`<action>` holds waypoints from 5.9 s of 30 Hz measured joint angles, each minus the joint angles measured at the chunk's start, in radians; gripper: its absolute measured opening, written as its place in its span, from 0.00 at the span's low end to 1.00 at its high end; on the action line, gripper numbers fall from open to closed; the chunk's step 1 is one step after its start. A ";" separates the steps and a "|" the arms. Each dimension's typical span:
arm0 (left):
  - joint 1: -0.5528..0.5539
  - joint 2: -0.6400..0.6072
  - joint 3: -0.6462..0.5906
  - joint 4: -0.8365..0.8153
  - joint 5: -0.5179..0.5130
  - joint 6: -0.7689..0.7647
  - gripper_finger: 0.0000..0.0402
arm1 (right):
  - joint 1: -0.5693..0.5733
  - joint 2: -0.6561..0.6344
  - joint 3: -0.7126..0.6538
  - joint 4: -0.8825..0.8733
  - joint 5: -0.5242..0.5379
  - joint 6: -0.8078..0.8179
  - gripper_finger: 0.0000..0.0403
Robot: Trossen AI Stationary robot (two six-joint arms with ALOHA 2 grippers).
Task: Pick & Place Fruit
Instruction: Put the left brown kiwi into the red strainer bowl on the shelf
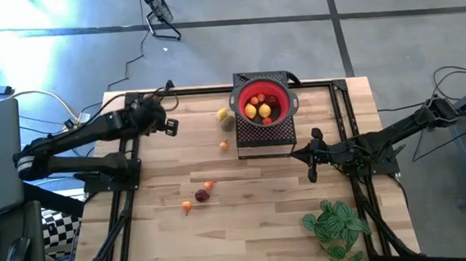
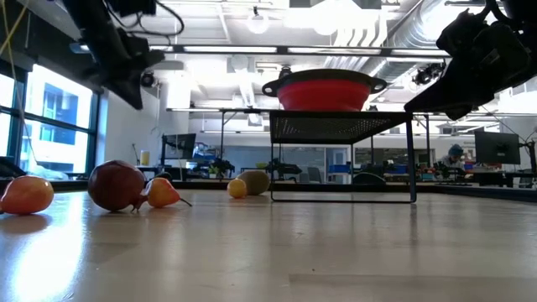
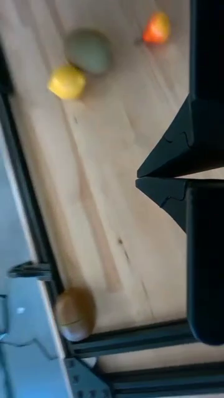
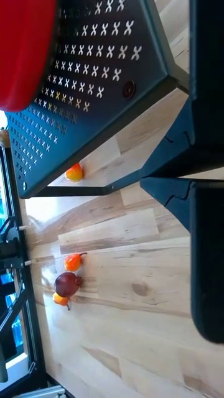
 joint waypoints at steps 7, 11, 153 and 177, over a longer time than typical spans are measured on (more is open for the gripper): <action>0.191 0.074 0.000 -0.001 0.167 0.122 0.01 | 0.000 0.000 0.000 0.000 0.000 0.022 0.00; 0.269 0.111 0.000 0.000 0.154 0.124 0.01 | 0.000 0.000 0.000 0.000 0.000 0.022 0.00; 0.819 1.005 0.748 -0.170 0.281 0.056 0.00 | 0.000 0.000 0.000 -0.028 0.105 -0.030 0.00; 0.688 1.006 0.582 -0.166 -0.065 -0.246 0.00 | 0.000 0.000 0.000 -0.030 0.050 -0.061 0.00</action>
